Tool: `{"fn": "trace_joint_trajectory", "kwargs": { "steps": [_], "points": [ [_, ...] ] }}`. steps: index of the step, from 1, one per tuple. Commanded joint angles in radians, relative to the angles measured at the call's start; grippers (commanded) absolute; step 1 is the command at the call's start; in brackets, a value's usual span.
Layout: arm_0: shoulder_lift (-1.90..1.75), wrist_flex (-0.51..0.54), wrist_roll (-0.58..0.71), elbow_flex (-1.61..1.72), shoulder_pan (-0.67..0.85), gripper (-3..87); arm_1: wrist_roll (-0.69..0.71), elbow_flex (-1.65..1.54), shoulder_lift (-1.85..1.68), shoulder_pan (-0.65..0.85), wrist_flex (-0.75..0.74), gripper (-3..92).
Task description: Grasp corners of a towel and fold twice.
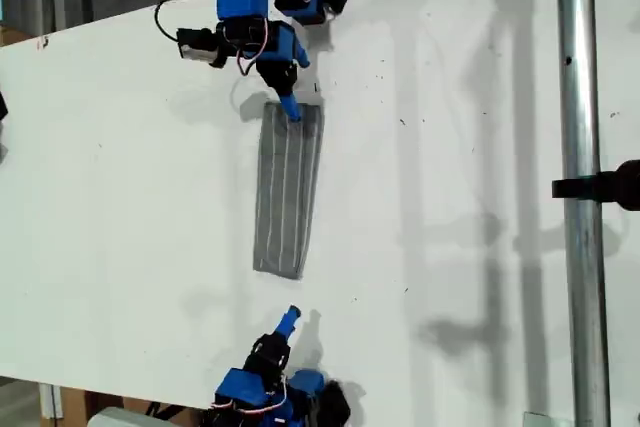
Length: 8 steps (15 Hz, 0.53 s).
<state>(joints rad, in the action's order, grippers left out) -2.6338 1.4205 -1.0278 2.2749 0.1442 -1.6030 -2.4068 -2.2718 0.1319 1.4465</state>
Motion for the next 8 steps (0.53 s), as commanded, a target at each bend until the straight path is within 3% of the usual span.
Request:
{"fn": "trace_joint_trajectory", "kwargs": {
  "steps": [1, 3, 5, 8],
  "points": [
    [-0.152, -0.008, -0.031, 0.049, -0.046, 13.7, -0.018, -0.124, -0.035, 0.072, -0.207, 46.5],
    [-0.225, 0.008, -0.051, 0.089, -0.077, 12.7, -0.011, -0.127, 0.074, 0.11, -0.38, 44.9],
    [-0.256, -0.018, -0.052, 0.12, -0.112, 12.2, -0.011, -0.123, 0.293, 0.114, -0.678, 44.2],
    [-0.359, -0.057, -0.067, 0.186, -0.146, 12.1, -0.018, -0.041, 0.474, 0.077, -0.9, 42.4]
  ]
}}
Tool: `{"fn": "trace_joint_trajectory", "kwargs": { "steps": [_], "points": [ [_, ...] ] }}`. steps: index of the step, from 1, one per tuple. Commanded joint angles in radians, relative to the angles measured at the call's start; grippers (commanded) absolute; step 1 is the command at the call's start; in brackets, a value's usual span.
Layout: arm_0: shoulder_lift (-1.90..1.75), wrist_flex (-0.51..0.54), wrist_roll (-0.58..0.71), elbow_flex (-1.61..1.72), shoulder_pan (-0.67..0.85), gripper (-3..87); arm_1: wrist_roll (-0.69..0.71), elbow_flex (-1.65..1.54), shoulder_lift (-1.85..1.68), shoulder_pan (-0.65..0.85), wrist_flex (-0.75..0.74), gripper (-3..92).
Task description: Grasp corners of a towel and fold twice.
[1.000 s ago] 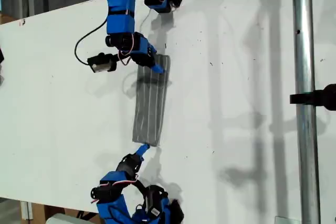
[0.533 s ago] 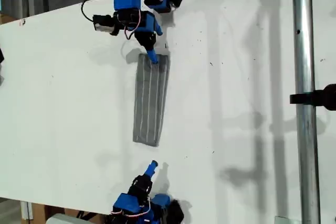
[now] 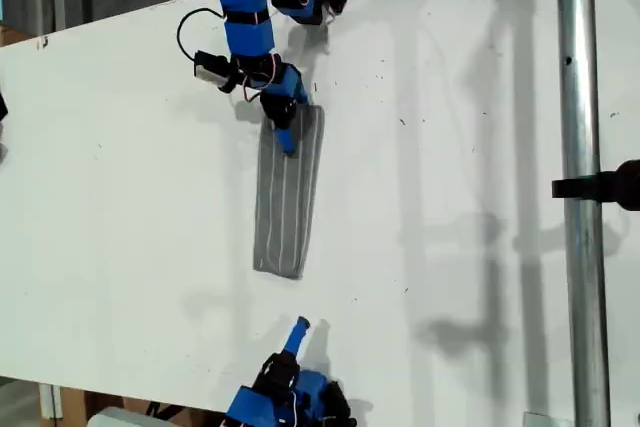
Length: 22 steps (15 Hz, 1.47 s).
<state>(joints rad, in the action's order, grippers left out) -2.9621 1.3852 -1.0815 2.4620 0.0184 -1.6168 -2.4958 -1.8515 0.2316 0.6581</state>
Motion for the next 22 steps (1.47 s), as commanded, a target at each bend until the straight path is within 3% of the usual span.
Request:
{"fn": "trace_joint_trajectory", "kwargs": {
  "steps": [1, 2, 3, 4, 6, 9, 11, 12, 16, 20, 22],
  "points": [
    [-0.06, -0.015, -0.02, 0.009, -0.029, 12.0, -0.02, 0.043, 0.071, -0.038, -0.173, 38.3],
    [-0.075, -0.015, -0.021, 0.014, -0.035, 12.0, -0.026, 0.04, 0.089, -0.048, -0.225, 28.1],
    [-0.084, -0.015, -0.023, 0.021, -0.037, 12.0, -0.026, 0.058, 0.104, -0.049, -0.216, 5.9],
    [-0.084, -0.015, -0.023, 0.021, -0.043, 12.0, -0.02, 0.052, 0.071, -0.049, -0.178, 2.3],
    [-0.095, -0.015, -0.032, 0.032, -0.058, 12.0, 0.06, 0.044, -0.021, -0.058, 0.006, -0.2],
    [-0.121, -0.017, -0.031, 0.035, -0.061, 12.0, 0.089, 0.17, -0.252, -0.167, 0.623, -0.2],
    [-0.132, -0.026, -0.029, 0.046, -0.061, 12.0, 0.037, 0.321, -0.407, -0.264, 0.928, -0.2],
    [-0.138, -0.031, -0.026, 0.051, -0.061, 12.0, 0.046, 0.399, -0.436, -0.273, 0.939, -0.2],
    [-0.147, -0.049, 0.002, 0.057, -0.046, 10.6, 0.221, 0.397, -0.198, -0.178, 0.196, -0.2],
    [-0.172, -0.058, -0.006, 0.072, -0.049, 10.6, 0.23, 0.39, 0.04, -0.14, -0.247, 0.1],
    [-0.175, -0.058, -0.009, 0.074, -0.055, 10.6, 0.296, 0.374, -0.005, -0.123, -0.385, 36.9]
  ]
}}
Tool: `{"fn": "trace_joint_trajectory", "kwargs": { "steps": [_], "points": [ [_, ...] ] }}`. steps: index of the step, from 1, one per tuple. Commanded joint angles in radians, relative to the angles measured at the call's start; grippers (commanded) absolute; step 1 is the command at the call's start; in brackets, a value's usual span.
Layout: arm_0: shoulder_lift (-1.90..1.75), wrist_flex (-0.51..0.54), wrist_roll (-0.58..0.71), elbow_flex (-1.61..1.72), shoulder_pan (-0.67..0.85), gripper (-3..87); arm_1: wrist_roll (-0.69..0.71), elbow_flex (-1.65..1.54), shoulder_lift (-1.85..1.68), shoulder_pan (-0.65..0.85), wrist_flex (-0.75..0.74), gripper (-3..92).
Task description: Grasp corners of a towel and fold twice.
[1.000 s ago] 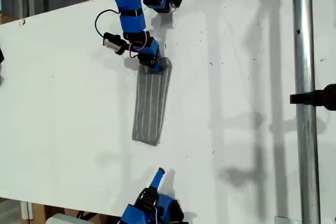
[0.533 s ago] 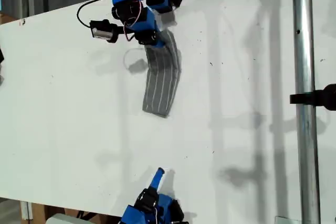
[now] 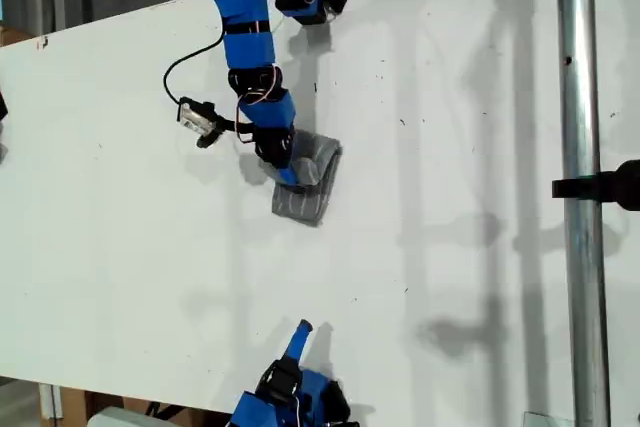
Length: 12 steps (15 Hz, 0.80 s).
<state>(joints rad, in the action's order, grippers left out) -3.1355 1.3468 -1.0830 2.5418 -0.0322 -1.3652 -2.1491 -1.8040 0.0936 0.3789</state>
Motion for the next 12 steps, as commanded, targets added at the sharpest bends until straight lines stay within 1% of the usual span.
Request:
{"fn": "trace_joint_trajectory", "kwargs": {
  "steps": [1, 2, 3, 5, 6, 7, 8, 9, 10, 11, 12],
  "points": [
    [-0.005, -0.021, -0.011, -0.002, -0.006, 10.6, 0.052, -0.012, -0.143, 0.04, -0.155, 29.7],
    [-0.012, -0.032, -0.009, 0.009, -0.006, 10.5, 0.081, -0.051, -0.249, 0.084, -0.173, 20.4],
    [-0.034, -0.061, 0.002, 0.026, -0.008, 10.5, 0.109, -0.074, -0.342, 0.127, -0.16, 19.1],
    [-0.095, -0.069, 0.006, 0.046, -0.008, 10.5, 0.109, -0.098, -0.44, 0.146, -0.008, 19.1],
    [-0.112, -0.078, 0.005, 0.058, -0.008, 10.5, 0.109, -0.164, -0.546, 0.152, 0.075, 19.1],
    [-0.129, -0.097, -0.008, 0.083, -0.009, 10.5, 0.089, -0.295, -0.723, 0.149, 0.15, 15.3],
    [-0.172, -0.141, -0.028, 0.144, -0.009, 10.5, 0.015, -0.417, -0.946, 0.133, 0.319, 13.0],
    [-0.267, -0.16, -0.078, 0.241, 0.0, 10.4, -0.063, -0.486, -1.135, 0.101, 0.548, 8.0],
    [-0.344, -0.183, -0.114, 0.337, 0.008, 9.9, -0.115, -0.543, -1.287, 0.063, 0.704, 6.2],
    [-0.339, -0.21, -0.114, 0.387, 0.017, 9.9, -0.161, -0.597, -1.405, 0.035, 0.824, 5.4],
    [-0.339, -0.242, -0.123, 0.443, 0.031, 9.7, -0.218, -0.67, -1.493, 0.015, 0.913, 5.0]
  ]
}}
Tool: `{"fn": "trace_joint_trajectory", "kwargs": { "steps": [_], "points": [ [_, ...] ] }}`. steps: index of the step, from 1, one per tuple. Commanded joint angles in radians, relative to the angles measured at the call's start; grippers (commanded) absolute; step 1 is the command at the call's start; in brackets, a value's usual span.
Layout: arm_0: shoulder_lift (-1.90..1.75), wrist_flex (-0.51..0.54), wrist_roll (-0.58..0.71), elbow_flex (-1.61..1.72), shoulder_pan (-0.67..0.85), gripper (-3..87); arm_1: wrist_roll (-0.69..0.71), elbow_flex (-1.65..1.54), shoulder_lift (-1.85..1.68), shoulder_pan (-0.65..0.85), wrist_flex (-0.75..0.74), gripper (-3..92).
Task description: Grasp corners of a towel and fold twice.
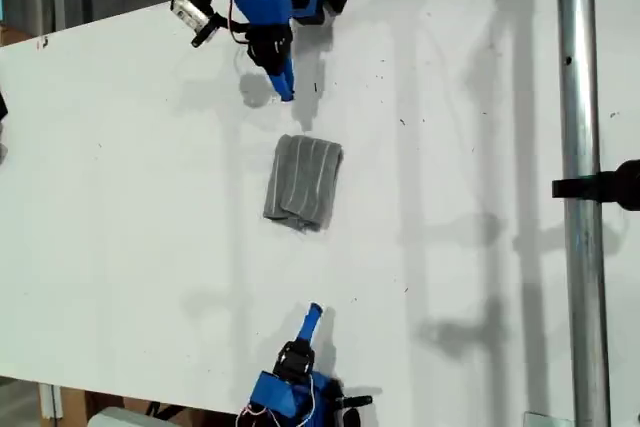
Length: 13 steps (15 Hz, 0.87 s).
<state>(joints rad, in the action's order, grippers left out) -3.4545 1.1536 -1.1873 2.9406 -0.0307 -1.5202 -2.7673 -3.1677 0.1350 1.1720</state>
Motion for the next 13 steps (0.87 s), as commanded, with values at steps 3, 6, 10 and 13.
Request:
{"fn": "trace_joint_trajectory", "kwargs": {
  "steps": [3, 6, 10, 13],
  "points": [
    [-0.02, 0.135, -0.328, 0.179, 0.066, 8.9, -0.166, -0.12, -0.121, -0.069, 0.256, 3.8],
    [-0.018, 0.138, 0.206, 0.178, 0.054, 8.7, 0.037, -0.12, -0.12, 0.002, 0.293, 6.2],
    [-0.018, 0.138, 0.207, 0.178, 0.06, 8.7, 0.035, -0.12, -0.12, 0.017, 0.293, 6.2],
    [-0.018, 0.138, 0.207, 0.178, 0.06, 8.7, 0.035, -0.12, -0.12, 0.014, 0.293, 6.2]
  ]
}}
